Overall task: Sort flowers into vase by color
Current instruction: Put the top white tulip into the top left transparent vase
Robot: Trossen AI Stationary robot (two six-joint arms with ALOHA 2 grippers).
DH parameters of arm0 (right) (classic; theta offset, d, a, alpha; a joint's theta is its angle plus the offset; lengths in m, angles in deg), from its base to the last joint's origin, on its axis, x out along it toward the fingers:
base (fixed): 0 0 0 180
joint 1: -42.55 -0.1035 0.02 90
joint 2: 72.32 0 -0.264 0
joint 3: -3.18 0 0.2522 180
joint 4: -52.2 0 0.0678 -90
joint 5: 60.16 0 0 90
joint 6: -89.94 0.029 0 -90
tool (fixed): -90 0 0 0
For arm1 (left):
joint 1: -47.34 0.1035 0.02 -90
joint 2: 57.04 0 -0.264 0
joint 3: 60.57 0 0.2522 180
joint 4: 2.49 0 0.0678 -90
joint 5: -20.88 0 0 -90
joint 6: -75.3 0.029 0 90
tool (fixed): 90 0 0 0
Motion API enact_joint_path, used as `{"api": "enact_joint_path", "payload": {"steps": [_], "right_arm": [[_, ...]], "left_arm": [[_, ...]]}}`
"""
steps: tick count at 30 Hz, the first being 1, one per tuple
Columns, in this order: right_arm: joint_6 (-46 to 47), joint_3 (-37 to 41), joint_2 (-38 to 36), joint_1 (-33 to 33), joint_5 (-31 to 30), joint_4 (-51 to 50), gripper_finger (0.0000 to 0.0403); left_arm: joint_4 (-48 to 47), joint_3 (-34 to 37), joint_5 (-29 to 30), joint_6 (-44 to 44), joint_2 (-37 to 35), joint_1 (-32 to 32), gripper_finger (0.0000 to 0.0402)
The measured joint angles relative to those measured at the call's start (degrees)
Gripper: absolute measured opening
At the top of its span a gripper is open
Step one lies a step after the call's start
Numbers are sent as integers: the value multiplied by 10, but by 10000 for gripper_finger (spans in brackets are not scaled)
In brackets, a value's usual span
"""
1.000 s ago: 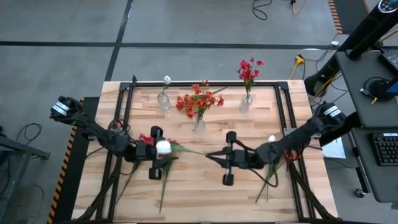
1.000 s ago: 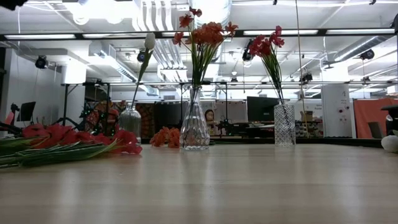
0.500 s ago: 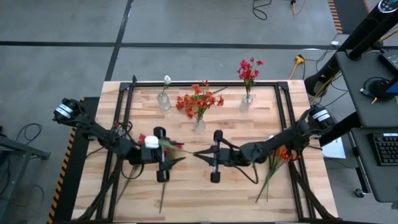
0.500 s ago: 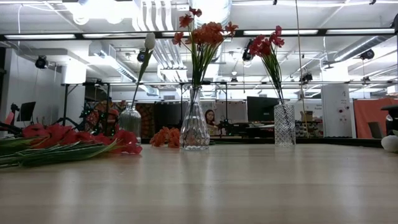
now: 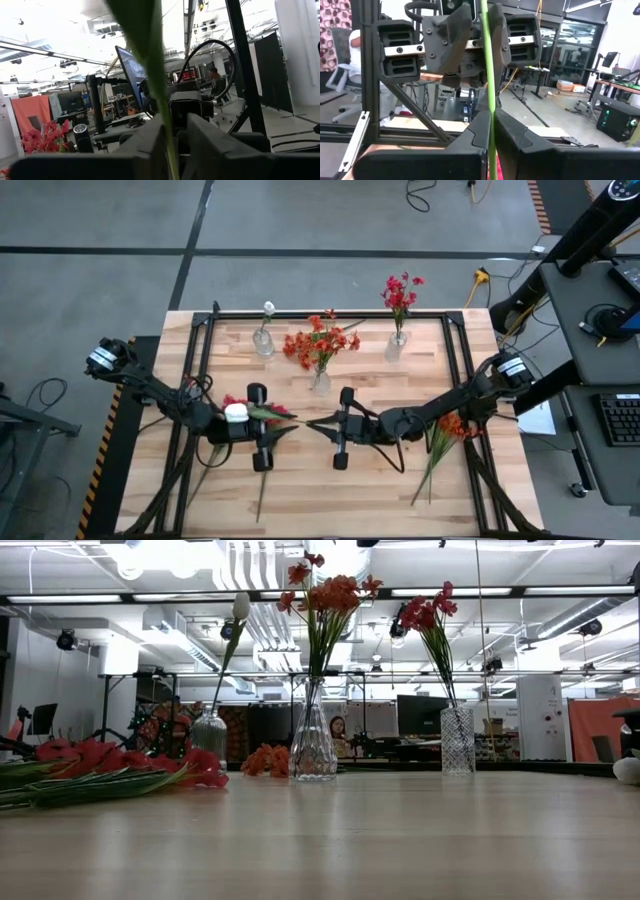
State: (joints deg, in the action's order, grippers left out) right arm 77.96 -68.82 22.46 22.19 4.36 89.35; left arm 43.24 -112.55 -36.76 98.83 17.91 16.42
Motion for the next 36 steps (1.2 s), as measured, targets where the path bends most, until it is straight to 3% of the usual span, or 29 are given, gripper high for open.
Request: {"api": "enact_joint_path", "payload": {"steps": [4, 13, 19, 24, 30, 36], "right_arm": [[0, 0, 0, 0, 0, -6, 13], [18, 0, -1, 0, 0, -30, 16], [35, -2, -5, 0, -2, -53, 66], [46, -2, -20, 0, -27, -96, 120], [77, -2, -75, 0, -60, -218, 171], [106, -2, -149, 0, -61, -362, 202]], "left_arm": [[0, 0, 3, 0, 0, 0, 11], [-11, 1, 28, 0, 0, 0, 2], [-28, 1, 35, -5, -1, 0, 1], [-69, 1, 129, -4, -8, -9, 1], [-166, 1, 219, -34, -39, -20, 0], [-386, 1, 237, -189, -92, -28, 0]]}}
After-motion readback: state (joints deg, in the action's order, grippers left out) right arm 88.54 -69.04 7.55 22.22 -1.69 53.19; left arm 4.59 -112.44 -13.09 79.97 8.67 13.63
